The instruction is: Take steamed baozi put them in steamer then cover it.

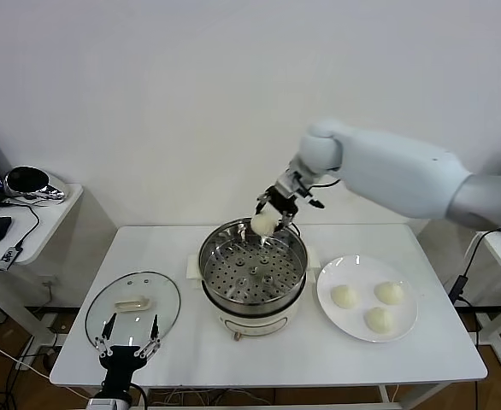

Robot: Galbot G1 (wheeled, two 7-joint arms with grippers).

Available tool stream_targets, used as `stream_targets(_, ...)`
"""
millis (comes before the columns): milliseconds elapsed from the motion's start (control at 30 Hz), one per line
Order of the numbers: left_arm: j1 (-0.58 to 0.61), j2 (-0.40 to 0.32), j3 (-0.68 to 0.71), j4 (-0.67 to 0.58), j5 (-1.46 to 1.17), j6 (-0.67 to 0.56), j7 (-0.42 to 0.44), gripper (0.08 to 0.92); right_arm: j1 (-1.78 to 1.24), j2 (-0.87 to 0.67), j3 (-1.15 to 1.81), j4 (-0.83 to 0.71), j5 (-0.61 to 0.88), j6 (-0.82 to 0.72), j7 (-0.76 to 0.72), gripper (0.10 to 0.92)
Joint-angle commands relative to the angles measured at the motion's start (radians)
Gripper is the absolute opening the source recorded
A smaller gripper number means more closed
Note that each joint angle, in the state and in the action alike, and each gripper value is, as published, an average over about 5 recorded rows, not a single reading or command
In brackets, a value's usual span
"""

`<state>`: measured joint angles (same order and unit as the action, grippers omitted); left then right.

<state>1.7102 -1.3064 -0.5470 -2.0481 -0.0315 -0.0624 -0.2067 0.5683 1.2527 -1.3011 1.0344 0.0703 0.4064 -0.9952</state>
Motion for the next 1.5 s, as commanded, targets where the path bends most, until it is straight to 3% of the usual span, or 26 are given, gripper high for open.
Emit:
stream_targets(33, 0.0, 0.0, -0.006, 0.0, 0.0, 0.0, -0.001, 0.823, -0.076, 0.11, -0.02, -0.115, -0.235, 0.199, 0.051, 0.611)
stream_targets(500, -0.008, -0.003, -0.01, 0.01, 0.003, -0.004, -0.005, 0.823, -0.141, 0.132, 0.007, -0.17, -0.332, 0.237, 0.097, 0.629)
stream_targets(733, -0.007, -0.006, -0.01, 0.007, 0.006, -0.007, -0.009, 0.823, -0.107, 0.11, 0.018, -0.151, -0.316, 0.232, 0.102, 0.783)
stream_targets(833, -0.005, -0.007, -0.011, 0.004, 0.007, -0.007, -0.011, 0.823, -0.035, 0.07, 0.005, -0.092, -0.246, 0.191, 0.078, 0.816)
stream_targets(933, -0.004, -0.008, -0.012, -0.001, 0.008, -0.007, -0.011, 0.823, 0.059, -0.008, -0.035, 0.031, -0.095, 0.046, 0.022, 0.822)
stream_targets(1133, -0.003, -0.007, -0.009, -0.016, 0.008, -0.004, -0.008, 0.823, 0.228, -0.258, -0.132, 0.324, 0.146, -0.4, -0.092, 0.823)
stream_targets(1333, -0.004, 0.0, -0.005, -0.031, 0.008, -0.002, -0.004, 0.823, 0.289, -0.493, -0.173, 0.509, 0.23, -0.698, -0.106, 0.823)
stream_targets(1500, -0.003, 0.008, 0.001, -0.038, 0.013, 0.001, -0.002, 0.823, 0.246, -0.673, -0.167, 0.586, 0.224, -0.769, -0.121, 0.823)
